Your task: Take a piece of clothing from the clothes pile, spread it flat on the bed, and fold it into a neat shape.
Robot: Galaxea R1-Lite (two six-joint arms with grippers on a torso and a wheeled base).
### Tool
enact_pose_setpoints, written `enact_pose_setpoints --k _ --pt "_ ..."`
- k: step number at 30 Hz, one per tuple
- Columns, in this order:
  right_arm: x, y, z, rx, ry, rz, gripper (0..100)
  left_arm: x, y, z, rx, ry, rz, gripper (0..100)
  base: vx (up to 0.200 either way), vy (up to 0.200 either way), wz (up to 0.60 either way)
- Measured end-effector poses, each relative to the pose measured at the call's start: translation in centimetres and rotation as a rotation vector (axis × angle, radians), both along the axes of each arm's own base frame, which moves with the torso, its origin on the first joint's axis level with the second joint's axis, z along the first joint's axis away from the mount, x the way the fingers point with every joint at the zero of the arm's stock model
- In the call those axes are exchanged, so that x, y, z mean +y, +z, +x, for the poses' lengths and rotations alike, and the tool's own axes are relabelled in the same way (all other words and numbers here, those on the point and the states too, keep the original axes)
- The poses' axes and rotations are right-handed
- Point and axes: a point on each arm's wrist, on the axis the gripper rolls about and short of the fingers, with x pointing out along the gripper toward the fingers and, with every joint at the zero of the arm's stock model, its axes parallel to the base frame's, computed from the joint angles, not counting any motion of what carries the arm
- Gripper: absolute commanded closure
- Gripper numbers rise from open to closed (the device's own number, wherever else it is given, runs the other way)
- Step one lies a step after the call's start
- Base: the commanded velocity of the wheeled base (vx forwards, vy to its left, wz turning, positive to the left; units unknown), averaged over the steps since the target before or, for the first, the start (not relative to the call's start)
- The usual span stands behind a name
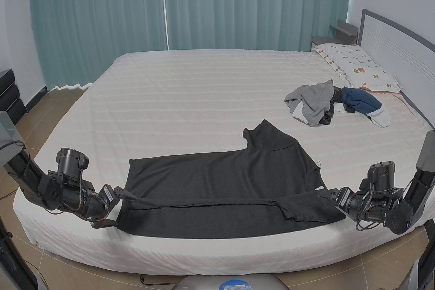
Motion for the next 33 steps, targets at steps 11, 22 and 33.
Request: enact_pose_setpoints --k 11,22,33 --pt "0.6 1.9 -0.8 -0.05 -0.014 0.087 0 -0.1 0.1 0.2 -0.001 0.004 -0.006 0 0.0 -0.164 0.0" --pt "0.7 1.8 -1.1 -0.039 0.002 0.098 0 -0.3 0.4 0.5 0.005 0.047 -0.038 0 0.018 0.0 0.0" --pt "0.7 1.7 -1.3 -0.032 0.007 0.096 0 -0.3 0.8 0.7 -0.002 0.062 -0.033 0 0.091 0.0 0.0"
